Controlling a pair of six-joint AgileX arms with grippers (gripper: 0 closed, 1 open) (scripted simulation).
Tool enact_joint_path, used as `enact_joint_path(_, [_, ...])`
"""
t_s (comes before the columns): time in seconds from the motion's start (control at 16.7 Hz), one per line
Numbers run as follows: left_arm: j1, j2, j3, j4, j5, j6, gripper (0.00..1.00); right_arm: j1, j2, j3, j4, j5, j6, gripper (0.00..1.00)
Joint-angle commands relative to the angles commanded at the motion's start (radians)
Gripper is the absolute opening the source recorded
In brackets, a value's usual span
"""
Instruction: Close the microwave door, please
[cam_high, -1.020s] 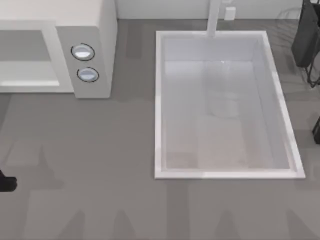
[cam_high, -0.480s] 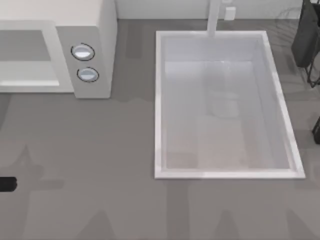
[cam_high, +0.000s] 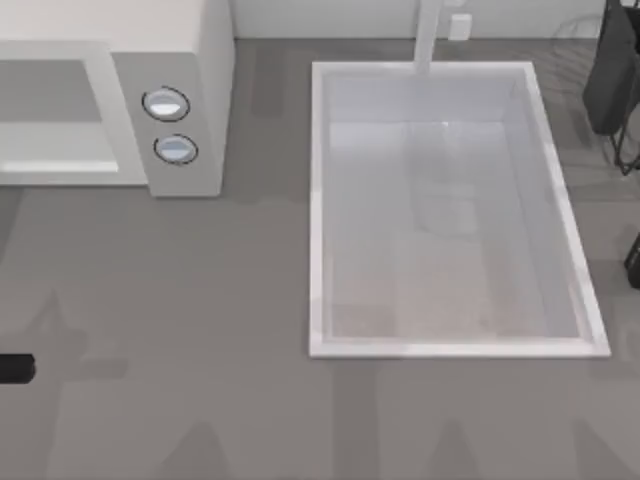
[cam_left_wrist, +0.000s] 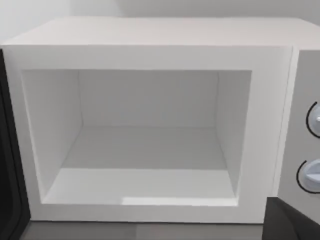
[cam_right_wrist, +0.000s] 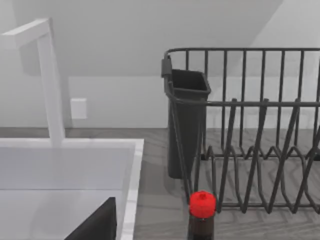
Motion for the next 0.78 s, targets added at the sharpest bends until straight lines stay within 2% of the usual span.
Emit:
enact_joint_path(0.12, [-0.058,-0.013,-0.001,-0.012,-0.058,0.0,0.0,0.0,0.0,0.0,0.0,0.0,0.0,1.0])
enact_joint_path(0.36, [-0.234,-0.046,-0.005,-0.041,-0.234,-0.001,0.0,0.0,0.0,0.0,0.0,0.0,0.0,1.0])
enact_joint_path(0.48, [-0.298,-0.059,-0.007,-0.052,-0.298,-0.001,0.0,0.0,0.0,0.0,0.0,0.0,0.0,1.0])
enact_joint_path(0.6, [-0.333,-0.066,-0.008,-0.059,-0.333,-0.001,0.0,0.0,0.0,0.0,0.0,0.0,0.0,1.0])
enact_joint_path(0.78, [-0.335,-0.067,-0.008,-0.059,-0.335,-0.001,0.0,0.0,0.0,0.0,0.0,0.0,0.0,1.0])
